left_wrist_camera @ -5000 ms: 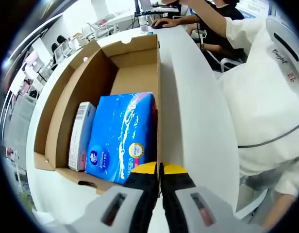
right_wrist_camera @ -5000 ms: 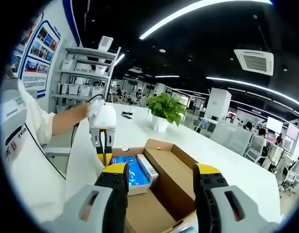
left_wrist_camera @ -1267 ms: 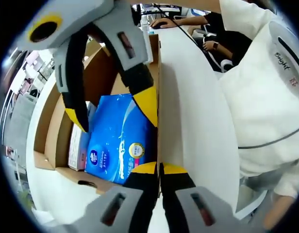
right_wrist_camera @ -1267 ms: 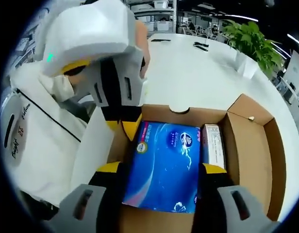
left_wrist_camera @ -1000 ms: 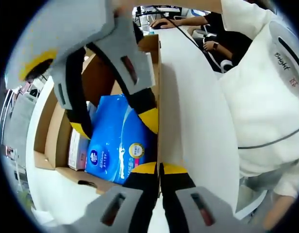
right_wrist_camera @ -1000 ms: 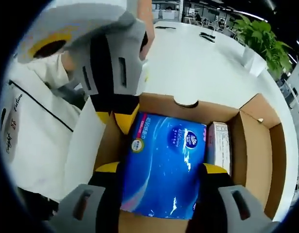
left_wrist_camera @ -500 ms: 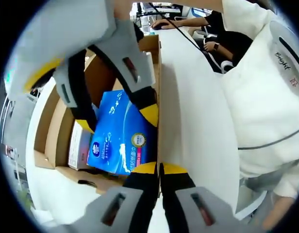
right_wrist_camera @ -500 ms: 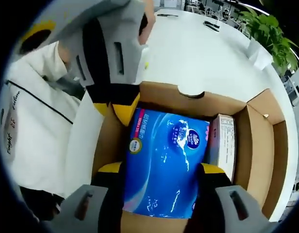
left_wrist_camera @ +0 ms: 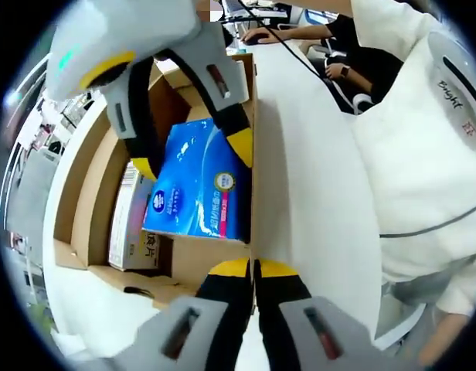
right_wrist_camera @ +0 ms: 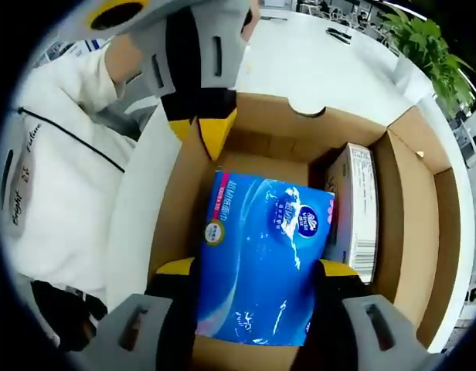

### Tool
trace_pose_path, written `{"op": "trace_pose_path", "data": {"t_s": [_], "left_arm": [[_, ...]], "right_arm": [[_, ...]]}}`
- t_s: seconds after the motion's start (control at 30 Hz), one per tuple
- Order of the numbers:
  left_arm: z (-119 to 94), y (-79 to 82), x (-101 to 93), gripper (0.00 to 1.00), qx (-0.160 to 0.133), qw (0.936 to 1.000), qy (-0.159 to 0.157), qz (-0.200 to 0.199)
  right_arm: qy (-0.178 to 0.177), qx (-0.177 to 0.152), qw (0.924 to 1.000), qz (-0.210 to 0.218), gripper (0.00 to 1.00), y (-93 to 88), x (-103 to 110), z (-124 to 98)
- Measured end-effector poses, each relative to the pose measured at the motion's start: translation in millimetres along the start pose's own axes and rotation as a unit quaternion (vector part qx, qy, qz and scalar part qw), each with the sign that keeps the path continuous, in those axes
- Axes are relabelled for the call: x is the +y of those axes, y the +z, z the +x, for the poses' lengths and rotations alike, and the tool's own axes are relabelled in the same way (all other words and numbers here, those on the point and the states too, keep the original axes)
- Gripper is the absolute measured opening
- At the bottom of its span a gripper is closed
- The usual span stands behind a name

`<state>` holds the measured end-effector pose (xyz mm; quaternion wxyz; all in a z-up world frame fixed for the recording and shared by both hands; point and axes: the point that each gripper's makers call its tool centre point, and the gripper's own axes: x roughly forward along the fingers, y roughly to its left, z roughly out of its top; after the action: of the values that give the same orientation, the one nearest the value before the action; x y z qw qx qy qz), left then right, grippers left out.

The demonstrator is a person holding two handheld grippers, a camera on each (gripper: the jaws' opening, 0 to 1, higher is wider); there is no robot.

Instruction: Operate the shoe box by opening the lid, removing the specified soft item, and placing it in the target area until the item is outside and the box remains undamaged.

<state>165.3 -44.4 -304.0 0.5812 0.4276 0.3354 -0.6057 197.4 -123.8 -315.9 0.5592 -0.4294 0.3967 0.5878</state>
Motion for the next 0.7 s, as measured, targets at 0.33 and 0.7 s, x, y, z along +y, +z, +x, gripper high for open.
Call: {"op": "trace_pose_path", "data": {"t_s": [0.33, 0.7], "left_arm": [[0, 0.2, 0.2, 0.01, -0.002, 1.0000, -0.001, 0.000], [0, 0.5, -0.5, 0.01, -0.003, 1.0000, -0.001, -0.001]], "right_arm": [[-0.001, 0.012, 0.9997, 0.023, 0.61, -34.4, 1, -11], [-0.002, 0.042, 0.9988, 0.026, 0.62, -61.7, 0, -19]]}}
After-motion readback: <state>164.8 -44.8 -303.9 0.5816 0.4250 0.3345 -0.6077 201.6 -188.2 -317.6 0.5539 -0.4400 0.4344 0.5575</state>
